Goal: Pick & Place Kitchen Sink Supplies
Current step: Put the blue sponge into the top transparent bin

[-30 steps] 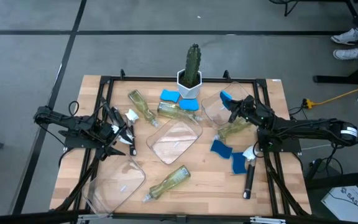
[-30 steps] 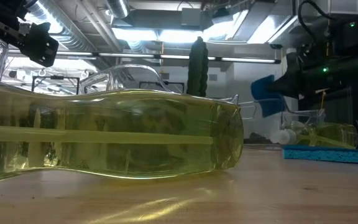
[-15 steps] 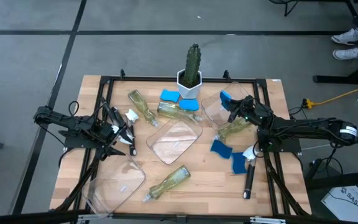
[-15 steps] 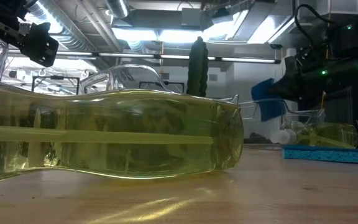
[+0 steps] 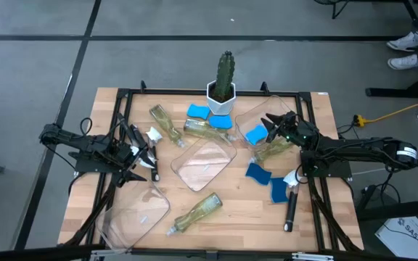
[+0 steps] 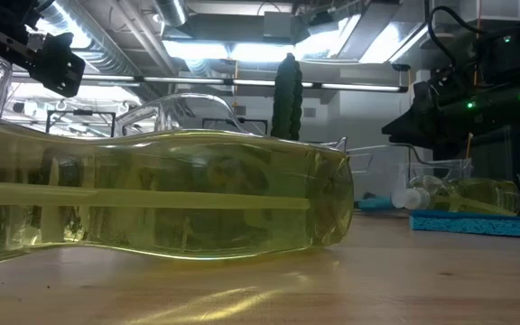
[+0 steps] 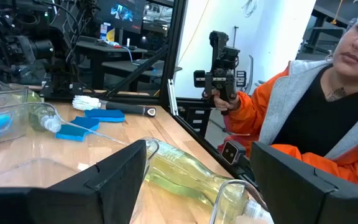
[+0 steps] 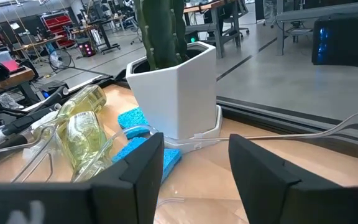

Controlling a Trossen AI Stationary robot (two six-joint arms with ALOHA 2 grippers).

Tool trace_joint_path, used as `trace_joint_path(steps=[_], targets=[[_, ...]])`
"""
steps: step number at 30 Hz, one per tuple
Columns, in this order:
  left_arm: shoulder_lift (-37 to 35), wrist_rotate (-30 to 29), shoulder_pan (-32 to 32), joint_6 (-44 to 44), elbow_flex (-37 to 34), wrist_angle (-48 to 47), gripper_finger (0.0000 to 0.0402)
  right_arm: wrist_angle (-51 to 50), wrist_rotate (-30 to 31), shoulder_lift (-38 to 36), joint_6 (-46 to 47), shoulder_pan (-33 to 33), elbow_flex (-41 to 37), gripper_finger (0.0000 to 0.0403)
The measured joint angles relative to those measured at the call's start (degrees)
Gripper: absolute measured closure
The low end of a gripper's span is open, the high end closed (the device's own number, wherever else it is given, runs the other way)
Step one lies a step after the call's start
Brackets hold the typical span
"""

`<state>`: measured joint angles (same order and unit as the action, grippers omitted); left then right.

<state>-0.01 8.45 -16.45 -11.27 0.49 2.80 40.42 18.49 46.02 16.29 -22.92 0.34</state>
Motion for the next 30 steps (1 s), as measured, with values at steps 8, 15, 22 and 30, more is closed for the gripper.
trace_joint_path(steps=[8,15,22,30], targets=[[0.0,0.0,0.0,0.0,0.0,0.0,0.0121,0.0,0.0,0.0,0.0,0.0,0.0,0.0222],[0.0,0.0,0.0,0.0,0.0,0.0,0.0121,-0.6,-1.2,0.0,-2.5,0.0,0.0,0.0221],[0.0,0.0,0.0,0.0,0.0,0.0,0.0121,-11.2,-5.2,0.0,-5.5,2.9,3.7,0.0221],[0.0,0.0,0.0,0.0,0.0,0.0,0.0121,-25.1,-5.2,0.0,-14.3,10.9,12.9,0.0221]])
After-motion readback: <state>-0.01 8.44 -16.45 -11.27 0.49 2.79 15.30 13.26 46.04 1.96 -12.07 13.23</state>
